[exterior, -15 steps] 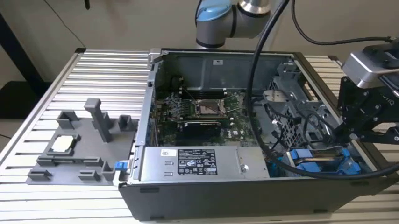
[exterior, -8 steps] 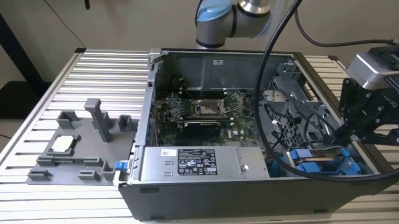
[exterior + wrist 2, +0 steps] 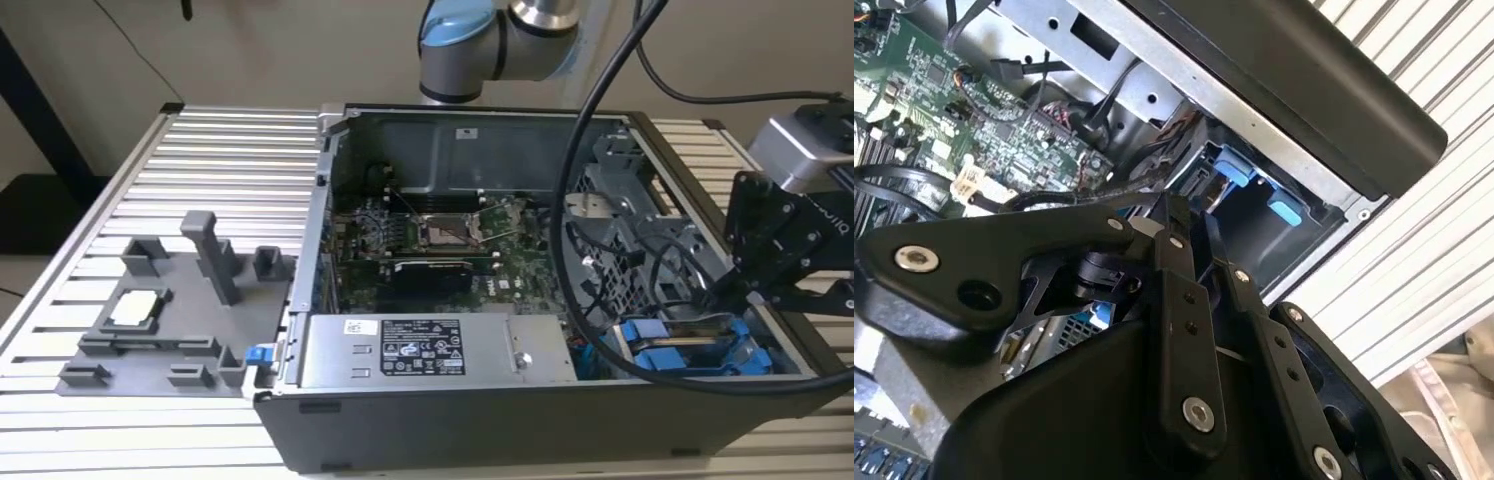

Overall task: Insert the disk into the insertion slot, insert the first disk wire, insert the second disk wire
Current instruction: 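Insert the first disk wire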

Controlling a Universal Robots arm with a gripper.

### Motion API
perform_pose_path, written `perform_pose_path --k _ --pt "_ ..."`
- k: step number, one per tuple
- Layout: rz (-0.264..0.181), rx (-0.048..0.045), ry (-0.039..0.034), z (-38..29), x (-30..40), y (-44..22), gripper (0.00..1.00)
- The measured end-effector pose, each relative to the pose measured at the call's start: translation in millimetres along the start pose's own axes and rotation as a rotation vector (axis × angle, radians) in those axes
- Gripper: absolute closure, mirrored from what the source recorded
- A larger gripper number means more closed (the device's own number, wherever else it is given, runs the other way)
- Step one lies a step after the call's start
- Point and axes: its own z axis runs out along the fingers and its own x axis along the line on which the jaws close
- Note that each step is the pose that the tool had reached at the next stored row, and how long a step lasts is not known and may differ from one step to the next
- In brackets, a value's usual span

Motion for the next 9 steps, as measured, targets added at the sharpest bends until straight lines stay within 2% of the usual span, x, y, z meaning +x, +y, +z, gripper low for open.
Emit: perform_pose_path --k 9 --pt "0.007 -0.0022 -0.0006 3.3 0.3 -0.7 0.8"
